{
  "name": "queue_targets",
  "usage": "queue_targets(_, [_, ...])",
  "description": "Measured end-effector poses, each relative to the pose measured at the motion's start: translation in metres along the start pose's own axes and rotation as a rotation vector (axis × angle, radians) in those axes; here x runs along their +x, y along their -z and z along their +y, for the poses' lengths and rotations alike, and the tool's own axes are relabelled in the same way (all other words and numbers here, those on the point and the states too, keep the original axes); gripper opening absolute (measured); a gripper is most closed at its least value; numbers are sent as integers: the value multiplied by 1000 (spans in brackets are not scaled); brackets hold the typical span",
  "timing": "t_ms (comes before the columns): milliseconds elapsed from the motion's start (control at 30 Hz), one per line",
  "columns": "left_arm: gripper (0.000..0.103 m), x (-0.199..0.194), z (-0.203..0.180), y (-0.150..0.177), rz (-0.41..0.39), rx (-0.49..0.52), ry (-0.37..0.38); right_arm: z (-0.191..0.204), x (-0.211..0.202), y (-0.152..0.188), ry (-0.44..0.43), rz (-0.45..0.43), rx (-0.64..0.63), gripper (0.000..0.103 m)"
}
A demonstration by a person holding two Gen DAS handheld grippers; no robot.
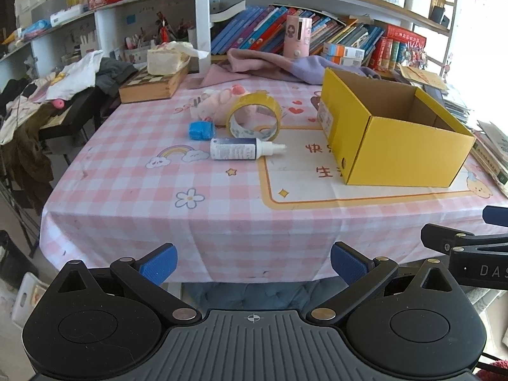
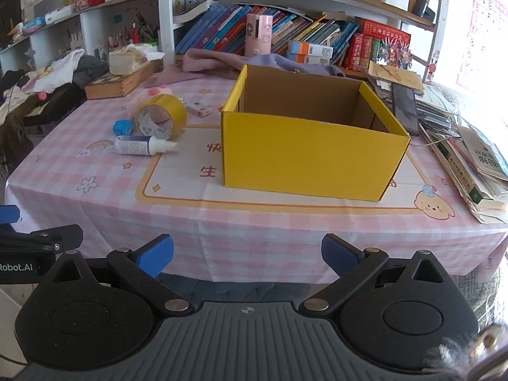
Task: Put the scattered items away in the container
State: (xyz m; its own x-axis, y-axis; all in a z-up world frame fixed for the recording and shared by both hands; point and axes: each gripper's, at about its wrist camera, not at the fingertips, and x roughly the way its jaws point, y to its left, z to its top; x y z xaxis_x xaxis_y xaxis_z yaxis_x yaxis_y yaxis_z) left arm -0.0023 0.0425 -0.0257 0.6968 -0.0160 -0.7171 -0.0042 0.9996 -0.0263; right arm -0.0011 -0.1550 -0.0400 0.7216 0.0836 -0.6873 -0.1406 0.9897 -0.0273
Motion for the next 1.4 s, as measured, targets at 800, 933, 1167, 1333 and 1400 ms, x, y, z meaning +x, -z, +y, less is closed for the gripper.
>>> queue_targets(800, [103, -3, 25, 5, -1, -66, -56, 32, 0, -13, -150, -71, -88, 76])
queue_targets(933, [103, -1, 32, 2, -11, -86, -77, 39, 7, -21, -177, -72, -105, 76])
queue_targets(1167, [103, 15, 35, -8, 0, -80, -81, 46, 26, -33, -213, -66, -138, 76])
queue_targets(1333, [102, 29, 37, -19, 9, -65, -90, 50, 43, -48, -234, -65, -149, 70])
queue_targets(1400, [102, 35, 39, -25, 7, -62, -91, 52, 52, -57, -246, -66, -152, 69])
